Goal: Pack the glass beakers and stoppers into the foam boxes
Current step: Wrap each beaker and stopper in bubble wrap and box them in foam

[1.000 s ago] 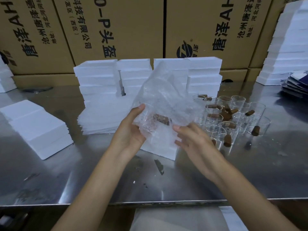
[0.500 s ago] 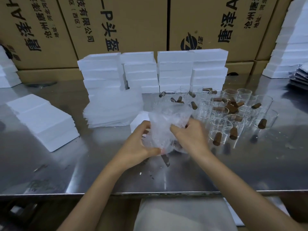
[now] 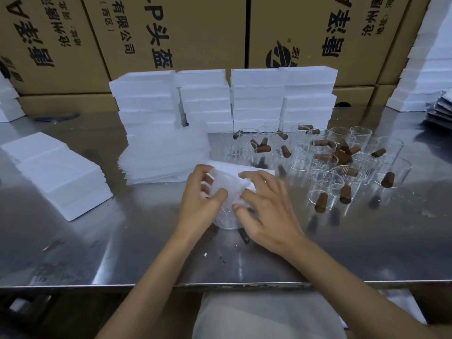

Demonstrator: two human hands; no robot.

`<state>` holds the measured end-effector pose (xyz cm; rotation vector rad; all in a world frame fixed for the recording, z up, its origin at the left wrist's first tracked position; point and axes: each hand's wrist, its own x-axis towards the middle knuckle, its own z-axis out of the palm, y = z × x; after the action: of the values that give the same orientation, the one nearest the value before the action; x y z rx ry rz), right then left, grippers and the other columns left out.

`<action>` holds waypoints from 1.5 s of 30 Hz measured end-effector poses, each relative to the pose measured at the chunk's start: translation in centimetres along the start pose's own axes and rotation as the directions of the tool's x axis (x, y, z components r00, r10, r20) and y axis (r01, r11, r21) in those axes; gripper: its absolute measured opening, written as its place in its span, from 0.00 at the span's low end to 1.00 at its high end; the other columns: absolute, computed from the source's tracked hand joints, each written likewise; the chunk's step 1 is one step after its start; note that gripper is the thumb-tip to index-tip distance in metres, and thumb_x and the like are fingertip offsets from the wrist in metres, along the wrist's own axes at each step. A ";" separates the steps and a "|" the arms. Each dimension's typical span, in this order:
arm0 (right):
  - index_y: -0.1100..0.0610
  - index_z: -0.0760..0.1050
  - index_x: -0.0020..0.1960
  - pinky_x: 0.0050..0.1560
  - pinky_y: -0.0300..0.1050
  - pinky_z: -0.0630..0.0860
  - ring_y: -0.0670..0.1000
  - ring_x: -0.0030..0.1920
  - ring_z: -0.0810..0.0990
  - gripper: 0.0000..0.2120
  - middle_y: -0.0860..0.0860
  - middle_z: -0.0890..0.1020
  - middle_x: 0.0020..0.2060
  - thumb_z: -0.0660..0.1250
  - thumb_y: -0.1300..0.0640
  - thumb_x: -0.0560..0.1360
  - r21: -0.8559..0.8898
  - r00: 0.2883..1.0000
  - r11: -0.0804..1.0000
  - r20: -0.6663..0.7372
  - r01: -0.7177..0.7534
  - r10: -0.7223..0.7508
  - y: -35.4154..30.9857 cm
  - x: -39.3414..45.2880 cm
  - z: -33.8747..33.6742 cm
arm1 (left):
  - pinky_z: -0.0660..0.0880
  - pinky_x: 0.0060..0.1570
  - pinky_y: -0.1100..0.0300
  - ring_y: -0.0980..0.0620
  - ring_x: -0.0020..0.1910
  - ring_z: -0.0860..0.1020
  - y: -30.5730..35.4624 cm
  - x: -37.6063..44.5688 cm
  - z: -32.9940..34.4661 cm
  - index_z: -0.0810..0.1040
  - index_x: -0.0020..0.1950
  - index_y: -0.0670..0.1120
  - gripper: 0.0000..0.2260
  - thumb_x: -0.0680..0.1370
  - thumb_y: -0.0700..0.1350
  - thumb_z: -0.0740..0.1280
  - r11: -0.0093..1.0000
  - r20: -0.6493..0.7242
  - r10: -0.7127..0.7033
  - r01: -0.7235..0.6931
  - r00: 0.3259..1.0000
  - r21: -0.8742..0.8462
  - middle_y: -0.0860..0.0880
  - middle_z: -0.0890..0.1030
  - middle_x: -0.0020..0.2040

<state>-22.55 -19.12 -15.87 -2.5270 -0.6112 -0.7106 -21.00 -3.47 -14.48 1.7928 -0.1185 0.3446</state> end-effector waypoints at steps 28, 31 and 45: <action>0.46 0.71 0.64 0.62 0.39 0.68 0.42 0.64 0.72 0.17 0.41 0.76 0.60 0.62 0.47 0.76 0.588 0.914 0.794 -0.220 -0.155 0.341 2.0 2.4 -1.3 | 0.69 0.42 0.70 0.68 0.48 0.74 0.6 2.8 -1.8 0.65 0.61 0.68 0.26 0.66 0.61 0.71 0.876 0.061 0.327 -0.327 0.943 0.355 0.68 0.74 0.53; 0.46 0.64 0.73 0.68 0.45 0.65 0.33 0.64 0.66 0.27 0.44 0.71 0.69 0.65 0.47 0.74 0.432 0.922 0.854 -0.113 -0.289 0.369 3.1 4.0 -1.3 | 0.69 0.52 0.66 0.67 0.52 0.72 1.3 6.2 -1.2 0.66 0.69 0.65 0.29 0.70 0.57 0.71 0.872 0.127 0.250 -0.280 0.960 0.401 0.69 0.73 0.56; 0.50 0.63 0.76 0.62 0.42 0.65 0.36 0.61 0.68 0.25 0.44 0.70 0.70 0.60 0.52 0.79 0.383 0.868 0.785 0.112 -0.487 0.483 8.0 3.6 2.1 | 0.58 0.61 0.71 0.55 0.66 0.66 -3.0 6.2 -0.8 0.70 0.72 0.45 0.27 0.77 0.55 0.69 0.717 0.264 0.227 -0.344 0.937 0.606 0.52 0.71 0.66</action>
<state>-14.80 -23.42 -17.81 -2.1565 -0.0677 -0.3383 -14.46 -1.31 -15.29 2.5086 -0.4542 0.4948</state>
